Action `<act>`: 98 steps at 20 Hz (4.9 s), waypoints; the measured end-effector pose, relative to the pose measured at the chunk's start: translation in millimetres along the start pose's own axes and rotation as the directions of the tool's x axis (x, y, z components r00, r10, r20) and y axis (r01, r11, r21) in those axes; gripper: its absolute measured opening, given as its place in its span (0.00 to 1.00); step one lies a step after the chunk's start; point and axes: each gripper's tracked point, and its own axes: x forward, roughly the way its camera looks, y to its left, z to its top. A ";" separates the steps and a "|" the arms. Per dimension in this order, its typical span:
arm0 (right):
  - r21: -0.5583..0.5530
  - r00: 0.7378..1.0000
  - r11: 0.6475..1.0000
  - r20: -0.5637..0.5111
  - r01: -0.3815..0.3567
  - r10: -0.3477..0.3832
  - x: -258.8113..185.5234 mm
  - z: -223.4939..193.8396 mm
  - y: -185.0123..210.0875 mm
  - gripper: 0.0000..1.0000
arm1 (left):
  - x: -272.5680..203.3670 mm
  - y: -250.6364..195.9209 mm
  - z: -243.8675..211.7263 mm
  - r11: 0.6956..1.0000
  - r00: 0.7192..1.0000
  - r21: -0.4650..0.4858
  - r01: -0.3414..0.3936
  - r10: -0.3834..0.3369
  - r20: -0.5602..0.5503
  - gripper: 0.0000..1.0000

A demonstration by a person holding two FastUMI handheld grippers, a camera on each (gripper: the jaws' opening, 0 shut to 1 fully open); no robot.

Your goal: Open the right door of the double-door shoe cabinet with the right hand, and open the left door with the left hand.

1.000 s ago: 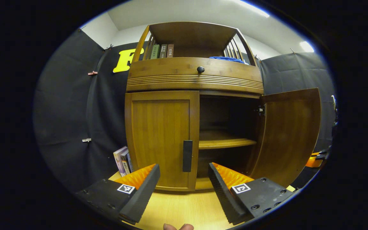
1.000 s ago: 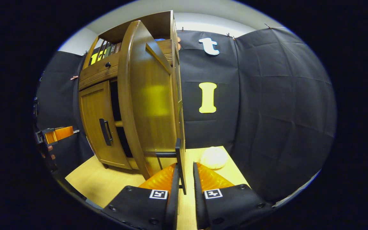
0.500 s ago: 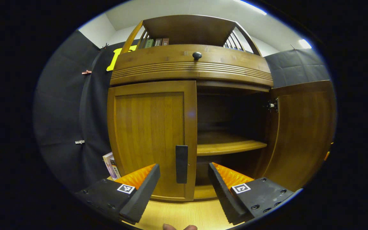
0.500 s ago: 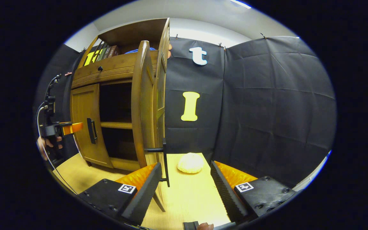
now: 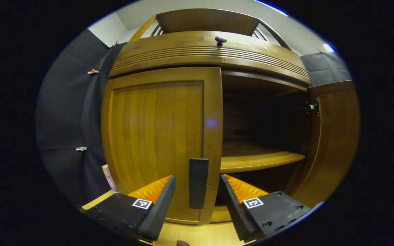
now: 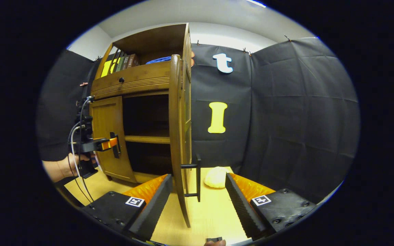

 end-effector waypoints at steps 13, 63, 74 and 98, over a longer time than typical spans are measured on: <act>0.024 0.997 0.997 -0.006 -0.074 0.074 24.4 18.5 4.8 0.98 | 36.3 8.0 -20.8 0.996 0.995 0.006 -0.084 0.085 -0.043 0.51; -0.004 0.993 0.995 0.055 -0.102 0.102 -69.5 1.4 188.8 0.97 | -178.9 180.6 -30.4 0.995 0.994 0.030 -0.094 0.095 -0.049 0.13; 0.023 0.990 0.992 0.076 -0.120 0.118 -60.0 9.7 219.7 0.97 | -191.6 213.8 -28.1 0.995 0.996 0.061 -0.080 0.082 -0.036 0.11; -0.040 0.989 0.995 0.113 -0.094 0.098 -39.3 28.6 219.8 1.00 | -272.0 217.3 -22.2 0.994 0.995 0.061 -0.089 0.092 -0.048 0.41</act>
